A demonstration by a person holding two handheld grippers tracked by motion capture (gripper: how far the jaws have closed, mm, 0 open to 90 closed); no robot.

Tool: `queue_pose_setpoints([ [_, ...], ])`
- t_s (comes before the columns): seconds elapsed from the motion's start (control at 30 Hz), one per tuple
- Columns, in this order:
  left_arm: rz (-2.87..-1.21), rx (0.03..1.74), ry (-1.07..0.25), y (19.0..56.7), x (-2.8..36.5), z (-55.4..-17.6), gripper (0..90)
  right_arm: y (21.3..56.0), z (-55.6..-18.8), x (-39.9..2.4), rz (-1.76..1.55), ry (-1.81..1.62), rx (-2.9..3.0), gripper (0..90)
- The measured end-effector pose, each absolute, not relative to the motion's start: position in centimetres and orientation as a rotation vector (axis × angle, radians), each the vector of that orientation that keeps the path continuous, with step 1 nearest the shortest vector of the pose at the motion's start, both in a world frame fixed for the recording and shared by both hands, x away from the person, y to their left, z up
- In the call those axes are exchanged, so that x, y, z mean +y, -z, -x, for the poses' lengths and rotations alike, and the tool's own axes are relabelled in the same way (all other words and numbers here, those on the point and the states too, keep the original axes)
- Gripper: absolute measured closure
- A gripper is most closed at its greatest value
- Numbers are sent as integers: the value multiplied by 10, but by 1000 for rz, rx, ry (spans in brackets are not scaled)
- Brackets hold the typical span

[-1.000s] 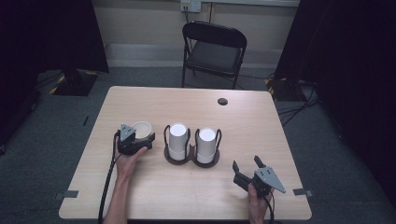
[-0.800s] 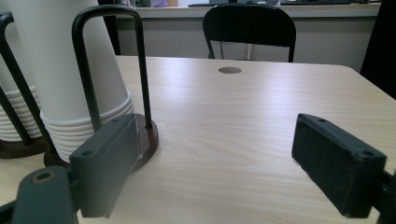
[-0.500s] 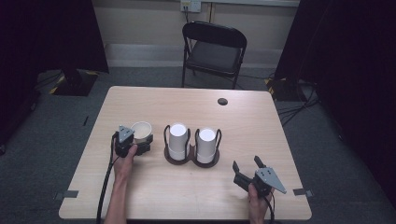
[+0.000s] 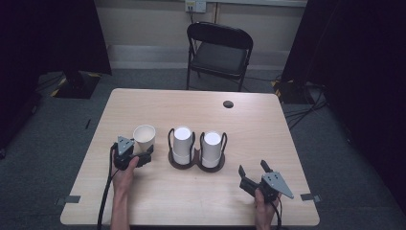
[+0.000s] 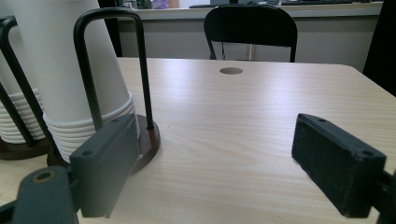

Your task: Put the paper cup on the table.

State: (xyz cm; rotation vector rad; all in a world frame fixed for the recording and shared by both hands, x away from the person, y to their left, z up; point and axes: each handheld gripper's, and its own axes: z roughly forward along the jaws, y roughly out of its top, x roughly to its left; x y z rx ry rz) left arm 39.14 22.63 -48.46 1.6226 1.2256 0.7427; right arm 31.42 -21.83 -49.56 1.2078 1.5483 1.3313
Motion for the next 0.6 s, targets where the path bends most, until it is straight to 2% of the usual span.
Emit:
queue_pose_setpoints([
  [0.23,-1596,1207,-745,480,222,-373,162,496,-314,-218,-1205,-1329,1557,142],
  [0.3,-1605,1206,-767,478,221,-367,204,496,-315,-218,-1203,-1330,1556,142],
  [0.6,-1579,1091,-764,474,218,-335,162,496,-314,-218,-1204,-1336,1555,142],
])
